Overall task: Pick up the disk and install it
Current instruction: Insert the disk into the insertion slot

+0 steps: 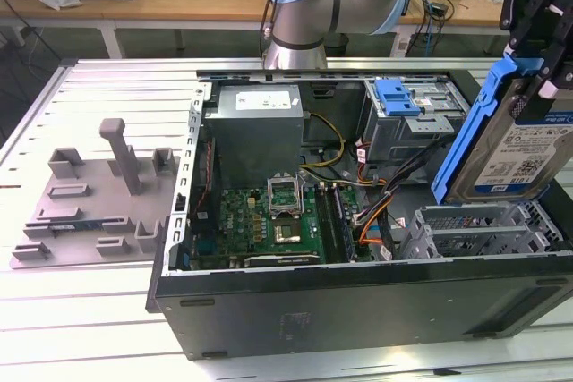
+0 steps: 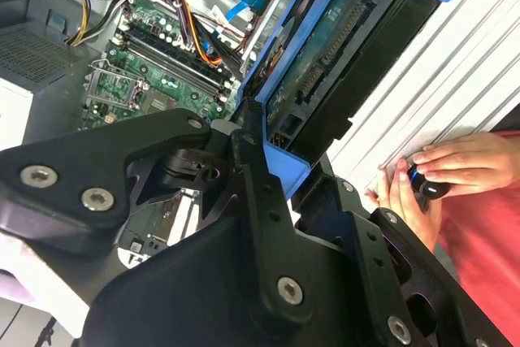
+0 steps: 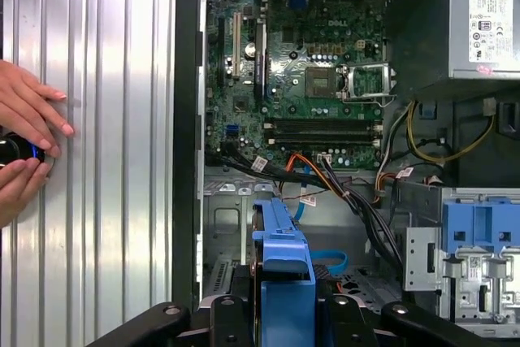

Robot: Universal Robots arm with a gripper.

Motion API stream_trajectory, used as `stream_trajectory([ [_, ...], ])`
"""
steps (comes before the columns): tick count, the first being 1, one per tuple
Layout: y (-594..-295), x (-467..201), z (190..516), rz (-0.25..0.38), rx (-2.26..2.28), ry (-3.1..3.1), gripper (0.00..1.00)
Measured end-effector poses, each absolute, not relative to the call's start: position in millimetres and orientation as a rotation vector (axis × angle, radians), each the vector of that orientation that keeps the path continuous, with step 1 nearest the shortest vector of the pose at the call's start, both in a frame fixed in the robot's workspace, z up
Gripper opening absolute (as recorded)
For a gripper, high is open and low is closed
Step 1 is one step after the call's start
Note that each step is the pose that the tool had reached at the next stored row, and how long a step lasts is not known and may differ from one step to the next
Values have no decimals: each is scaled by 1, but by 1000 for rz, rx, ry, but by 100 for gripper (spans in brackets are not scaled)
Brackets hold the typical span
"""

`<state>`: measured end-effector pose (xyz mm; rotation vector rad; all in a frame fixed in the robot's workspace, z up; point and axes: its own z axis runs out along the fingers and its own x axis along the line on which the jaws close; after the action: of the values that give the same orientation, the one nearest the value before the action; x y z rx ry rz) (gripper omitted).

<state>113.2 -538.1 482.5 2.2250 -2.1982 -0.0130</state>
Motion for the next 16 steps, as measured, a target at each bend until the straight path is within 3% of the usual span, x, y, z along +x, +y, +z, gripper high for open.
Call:
stream_trajectory([
  [16,-538,112,481,-13,2229,-2194,37],
])
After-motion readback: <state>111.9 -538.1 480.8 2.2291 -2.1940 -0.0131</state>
